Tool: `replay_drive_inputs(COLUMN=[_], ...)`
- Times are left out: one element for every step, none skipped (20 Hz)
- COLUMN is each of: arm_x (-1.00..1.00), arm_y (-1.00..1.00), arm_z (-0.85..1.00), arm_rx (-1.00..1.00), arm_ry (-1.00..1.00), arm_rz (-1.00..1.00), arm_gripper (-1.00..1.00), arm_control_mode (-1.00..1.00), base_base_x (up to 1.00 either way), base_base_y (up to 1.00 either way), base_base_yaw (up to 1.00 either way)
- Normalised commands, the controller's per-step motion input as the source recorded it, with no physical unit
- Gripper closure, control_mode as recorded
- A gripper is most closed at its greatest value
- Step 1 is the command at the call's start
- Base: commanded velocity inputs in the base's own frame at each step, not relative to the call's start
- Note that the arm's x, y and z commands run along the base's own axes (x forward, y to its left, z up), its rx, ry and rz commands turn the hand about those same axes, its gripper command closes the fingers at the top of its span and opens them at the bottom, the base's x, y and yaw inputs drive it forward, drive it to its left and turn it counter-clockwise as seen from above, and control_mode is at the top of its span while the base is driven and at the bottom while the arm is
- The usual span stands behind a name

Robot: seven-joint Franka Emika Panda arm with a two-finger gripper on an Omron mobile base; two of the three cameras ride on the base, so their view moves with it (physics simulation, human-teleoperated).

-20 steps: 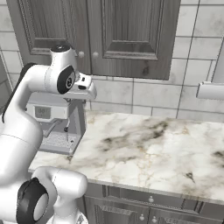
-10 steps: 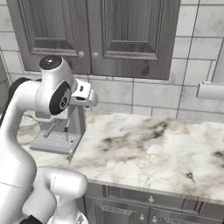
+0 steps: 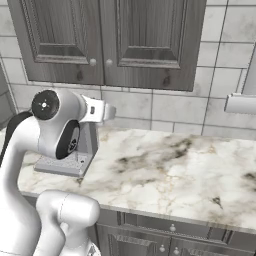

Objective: Get the candle and the liquor from the cabinet and move them to the dining counter.

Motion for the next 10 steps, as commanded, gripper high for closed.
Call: replay_drive_inputs(arm_x=[0.01,0.08,0.0,0.01,0.03,0.0,0.0,0.0,0.0,0.0], arm_y=[-0.25,-0.24,-0.15,-0.17,-0.19,-0.16,-0.11,-0.02,-0.03,-0.02], arm_z=[0.46,0.49,0.57,0.56,0.59,0.6,0.62,0.58,0.57,0.58], arm_rx=[0.0,0.0,0.0,0.0,0.0,0.0,0.0,0.0,0.0,0.0], arm_ry=[-0.26,-0.25,-0.27,-0.26,-0.25,-0.24,-0.25,-0.26,-0.24,-0.22], arm_rz=[0.0,0.0,0.0,0.0,0.0,0.0,0.0,0.0,0.0,0.0], arm_gripper=[-1.0,-1.0,-1.0,-1.0,-1.0,-1.0,-1.0,-1.0,-1.0,-1.0], arm_control_mode=[-1.0,-1.0,-1.0,-1.0,-1.0,-1.0,-1.0,-1.0,-1.0,-1.0], base_base_x=[0.0,0.0,0.0,0.0,0.0,0.0,0.0,0.0,0.0,0.0], base_base_y=[0.0,0.0,0.0,0.0,0.0,0.0,0.0,0.0,0.0,0.0], base_base_yaw=[0.0,0.0,0.0,0.0,0.0,0.0,0.0,0.0,0.0,0.0])
